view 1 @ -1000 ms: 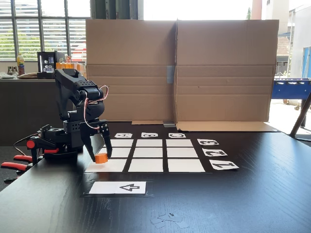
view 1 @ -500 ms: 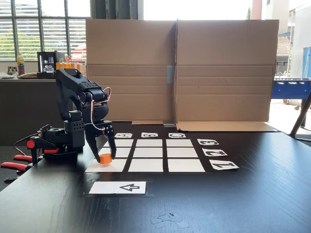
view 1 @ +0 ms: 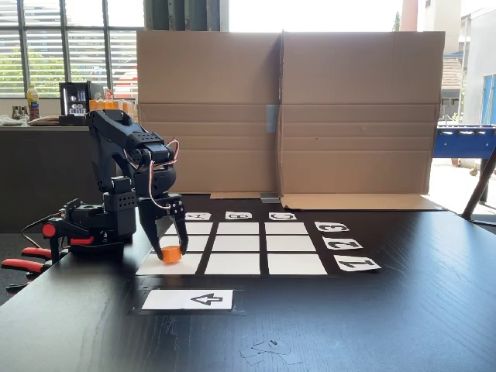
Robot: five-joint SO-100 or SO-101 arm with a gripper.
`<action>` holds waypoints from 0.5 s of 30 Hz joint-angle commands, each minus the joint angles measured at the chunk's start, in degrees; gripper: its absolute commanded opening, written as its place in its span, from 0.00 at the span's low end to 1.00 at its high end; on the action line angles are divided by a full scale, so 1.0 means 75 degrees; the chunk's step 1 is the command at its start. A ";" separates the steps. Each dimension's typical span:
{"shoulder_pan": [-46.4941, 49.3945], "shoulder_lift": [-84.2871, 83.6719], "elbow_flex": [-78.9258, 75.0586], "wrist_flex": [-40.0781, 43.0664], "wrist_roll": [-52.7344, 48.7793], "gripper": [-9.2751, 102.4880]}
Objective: Pick up the round, orange token and place it in the grid on square A1.
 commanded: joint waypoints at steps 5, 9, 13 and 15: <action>0.0012 0.0000 -0.0023 -0.0070 0.0035 0.17; 0.0035 -0.0047 0.0000 -0.0070 0.0035 0.19; 0.0094 -0.0105 -0.0012 -0.0082 -0.0012 0.24; 0.0105 -0.0129 -0.0035 -0.0082 -0.0012 0.27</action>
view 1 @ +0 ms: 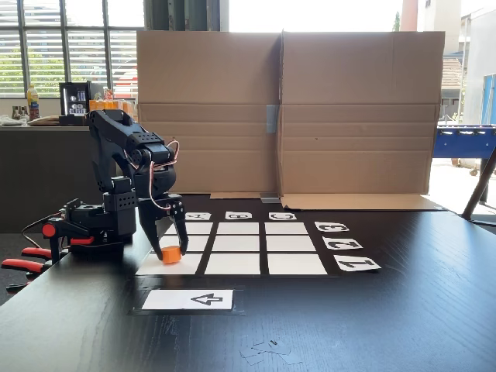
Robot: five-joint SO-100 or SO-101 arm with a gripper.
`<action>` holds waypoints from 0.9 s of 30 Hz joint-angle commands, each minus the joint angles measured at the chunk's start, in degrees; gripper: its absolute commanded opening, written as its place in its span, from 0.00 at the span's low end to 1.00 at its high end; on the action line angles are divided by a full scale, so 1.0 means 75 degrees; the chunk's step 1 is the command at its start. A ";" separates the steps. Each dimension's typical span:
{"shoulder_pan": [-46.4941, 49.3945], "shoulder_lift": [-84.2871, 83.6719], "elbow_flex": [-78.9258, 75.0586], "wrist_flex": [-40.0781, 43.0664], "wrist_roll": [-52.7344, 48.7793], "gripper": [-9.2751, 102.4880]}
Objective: Pick up the round, orange token and place it in the grid on square A1.
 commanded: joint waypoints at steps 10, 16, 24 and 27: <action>0.0316 0.0012 -0.0223 -0.0059 -0.0094 0.44; 0.0586 0.0211 -0.0879 0.0188 -0.0094 0.46; 0.1289 0.1090 -0.2836 0.1441 -0.0176 0.46; 0.1734 0.1605 -0.3797 0.1980 -0.0293 0.46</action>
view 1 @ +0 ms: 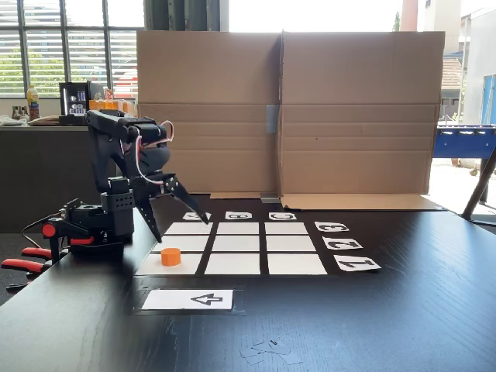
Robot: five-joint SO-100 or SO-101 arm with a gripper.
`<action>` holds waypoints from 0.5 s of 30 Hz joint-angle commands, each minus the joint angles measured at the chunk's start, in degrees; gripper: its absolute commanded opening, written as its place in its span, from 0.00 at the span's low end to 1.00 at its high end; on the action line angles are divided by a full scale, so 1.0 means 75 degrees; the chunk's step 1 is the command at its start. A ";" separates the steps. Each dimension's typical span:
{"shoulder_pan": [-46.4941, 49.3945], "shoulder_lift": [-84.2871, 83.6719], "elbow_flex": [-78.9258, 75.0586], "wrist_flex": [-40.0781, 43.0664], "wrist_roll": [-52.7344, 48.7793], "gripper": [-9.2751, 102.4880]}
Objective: Pick up the round, orange token and place it in the grid on square A1.
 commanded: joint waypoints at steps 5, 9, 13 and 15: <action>0.1430 0.1523 -0.1395 0.0422 -0.0539 0.46; 0.2437 0.2367 -0.1266 0.0363 -0.0984 0.43; 0.3387 0.3328 -0.0727 0.0340 -0.1312 0.43; 0.3785 0.3867 -0.0270 0.0340 -0.1406 0.38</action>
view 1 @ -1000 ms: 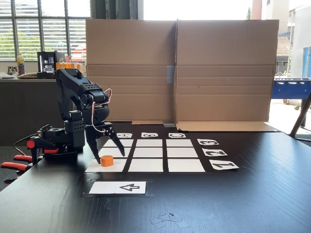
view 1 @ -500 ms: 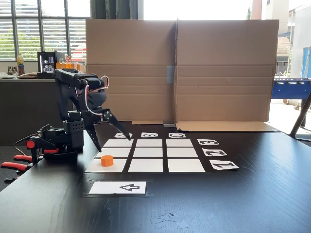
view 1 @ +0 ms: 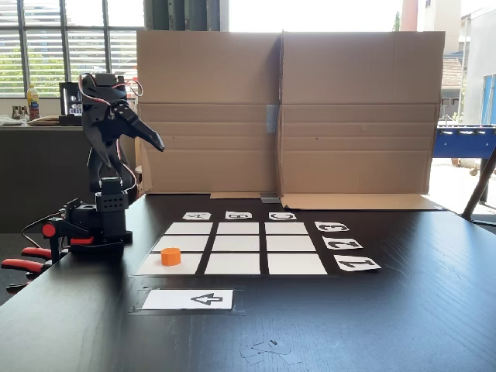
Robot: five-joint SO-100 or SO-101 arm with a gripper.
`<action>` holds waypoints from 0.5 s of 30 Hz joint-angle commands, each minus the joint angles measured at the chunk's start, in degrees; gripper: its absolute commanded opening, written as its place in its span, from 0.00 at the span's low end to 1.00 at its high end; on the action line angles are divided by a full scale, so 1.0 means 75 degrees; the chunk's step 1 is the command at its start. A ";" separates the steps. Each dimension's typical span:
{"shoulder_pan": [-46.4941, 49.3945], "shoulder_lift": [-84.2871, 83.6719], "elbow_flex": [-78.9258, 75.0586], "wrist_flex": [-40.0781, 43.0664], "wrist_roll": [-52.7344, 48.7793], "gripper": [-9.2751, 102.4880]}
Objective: Pick up the round, orange token and place it in the grid on square A1.
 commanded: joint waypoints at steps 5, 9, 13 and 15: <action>0.1277 0.1758 0.1570 0.0023 -0.0223 0.30; 0.1758 0.2637 0.2379 0.0000 -0.0234 0.23; 0.2121 0.3363 0.3059 0.0000 -0.0187 0.13; 0.2168 0.3609 0.3375 0.0000 -0.0187 0.10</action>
